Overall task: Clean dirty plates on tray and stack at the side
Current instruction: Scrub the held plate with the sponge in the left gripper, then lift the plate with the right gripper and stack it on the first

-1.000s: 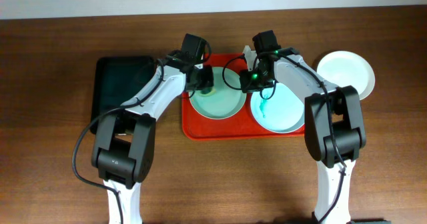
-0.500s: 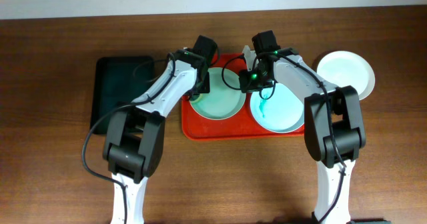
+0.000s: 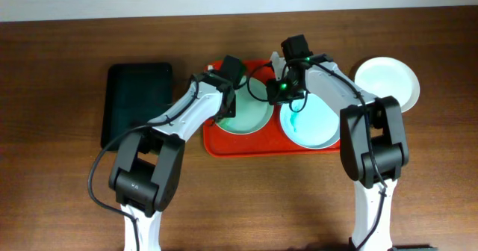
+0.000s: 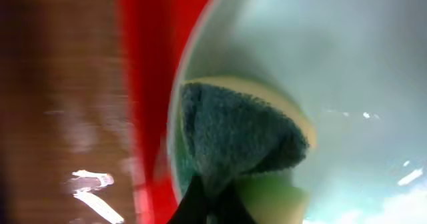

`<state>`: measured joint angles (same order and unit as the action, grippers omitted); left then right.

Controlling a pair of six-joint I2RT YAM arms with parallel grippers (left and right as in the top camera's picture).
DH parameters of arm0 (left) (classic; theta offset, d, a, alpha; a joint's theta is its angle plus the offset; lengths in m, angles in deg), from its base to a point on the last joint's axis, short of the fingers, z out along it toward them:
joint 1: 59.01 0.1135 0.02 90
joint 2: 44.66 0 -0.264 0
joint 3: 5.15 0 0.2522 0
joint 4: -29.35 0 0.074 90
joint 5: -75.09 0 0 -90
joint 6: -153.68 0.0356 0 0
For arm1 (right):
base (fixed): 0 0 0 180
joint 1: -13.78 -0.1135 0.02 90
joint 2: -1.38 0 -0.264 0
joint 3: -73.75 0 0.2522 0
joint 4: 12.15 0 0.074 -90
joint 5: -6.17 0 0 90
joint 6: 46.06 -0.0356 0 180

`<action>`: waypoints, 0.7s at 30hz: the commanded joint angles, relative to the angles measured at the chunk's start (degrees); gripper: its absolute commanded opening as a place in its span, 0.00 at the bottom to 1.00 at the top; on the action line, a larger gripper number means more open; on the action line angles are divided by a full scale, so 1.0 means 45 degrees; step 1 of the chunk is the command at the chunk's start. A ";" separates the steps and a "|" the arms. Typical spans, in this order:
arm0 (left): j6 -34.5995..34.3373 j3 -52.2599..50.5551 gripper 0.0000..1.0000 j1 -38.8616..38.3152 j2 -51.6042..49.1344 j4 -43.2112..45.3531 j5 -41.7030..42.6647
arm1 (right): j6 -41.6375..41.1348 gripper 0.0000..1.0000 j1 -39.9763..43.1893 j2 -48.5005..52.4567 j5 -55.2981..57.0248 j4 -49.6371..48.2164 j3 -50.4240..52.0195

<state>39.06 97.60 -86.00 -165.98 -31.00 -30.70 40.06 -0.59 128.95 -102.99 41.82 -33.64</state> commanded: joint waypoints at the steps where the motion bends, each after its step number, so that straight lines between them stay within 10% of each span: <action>1: -0.0301 0.0850 0.00 0.0661 0.1472 -0.0418 -0.2472 | 0.0131 0.04 0.0087 0.0029 0.0743 0.0359 -0.0374; 11: -0.0364 0.0792 0.00 0.4221 0.3793 -0.1851 -0.0389 | 0.1486 0.04 -0.3463 -0.2739 1.2930 0.1729 -0.2132; 21: -0.0369 0.0782 0.00 0.5425 0.3793 -0.2055 -0.0330 | 0.9690 0.04 -0.7616 -0.3036 2.2338 -0.1685 -0.2132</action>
<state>37.93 101.34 -61.76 -149.06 -40.38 -32.58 74.29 -33.16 116.82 -11.80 36.42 -42.18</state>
